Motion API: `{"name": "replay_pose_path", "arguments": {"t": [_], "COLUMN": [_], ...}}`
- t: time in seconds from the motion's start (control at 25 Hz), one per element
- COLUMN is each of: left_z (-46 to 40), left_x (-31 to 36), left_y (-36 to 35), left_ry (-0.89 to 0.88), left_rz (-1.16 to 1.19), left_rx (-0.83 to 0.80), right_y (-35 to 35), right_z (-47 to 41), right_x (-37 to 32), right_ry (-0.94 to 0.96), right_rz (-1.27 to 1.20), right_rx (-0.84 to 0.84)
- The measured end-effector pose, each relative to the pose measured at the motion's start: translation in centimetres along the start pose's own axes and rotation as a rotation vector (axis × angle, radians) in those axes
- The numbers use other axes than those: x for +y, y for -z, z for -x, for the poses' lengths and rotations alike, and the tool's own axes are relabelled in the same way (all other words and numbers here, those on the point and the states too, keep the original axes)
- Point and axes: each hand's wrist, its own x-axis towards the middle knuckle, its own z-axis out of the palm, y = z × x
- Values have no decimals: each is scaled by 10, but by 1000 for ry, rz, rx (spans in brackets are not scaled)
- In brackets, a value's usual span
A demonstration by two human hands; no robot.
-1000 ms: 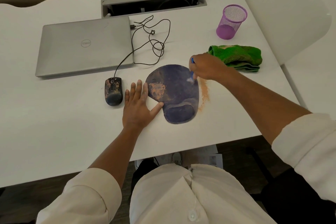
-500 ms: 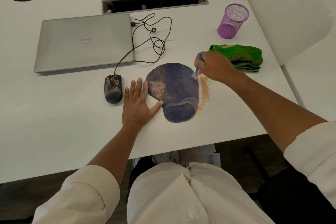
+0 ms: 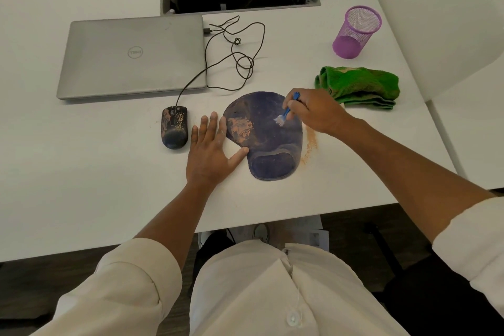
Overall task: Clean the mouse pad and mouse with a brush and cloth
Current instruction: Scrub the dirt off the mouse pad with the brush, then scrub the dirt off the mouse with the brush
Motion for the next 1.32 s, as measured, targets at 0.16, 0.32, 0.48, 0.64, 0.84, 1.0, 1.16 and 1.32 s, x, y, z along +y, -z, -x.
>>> {"name": "replay_pose_path", "arguments": {"t": [0.16,0.32,0.48,0.64,0.84,1.0,1.16,1.32], "left_z": [0,0,0,1,0,-1,-1,1], "left_x": [-1,-1,-1,-1,-1,-2,-1,3], "left_y": [-1,-2,-2,-1,-2,-2,-3,7], "left_ry": [1,-3,-4,-5,-11,-9,-8,-28], "left_rz": [11,12,9,13,7,3,-13,49], "left_rx": [4,16,9,16,17,6,-15,-29], "right_y": [-12,-3,-9,-7,-11,-15,-10,-25], "right_z": [7,14,21,25,29,34,36,34], "right_x": [3,6,4,16,12,19,14,-6], "right_ry": [-50,28,45,7,73,35,-2,-18], "right_rz": [282,151,99,292,51,116,-17,-140], "right_rx": [-182,-108,-160,-150,-34,-80,12,66]}}
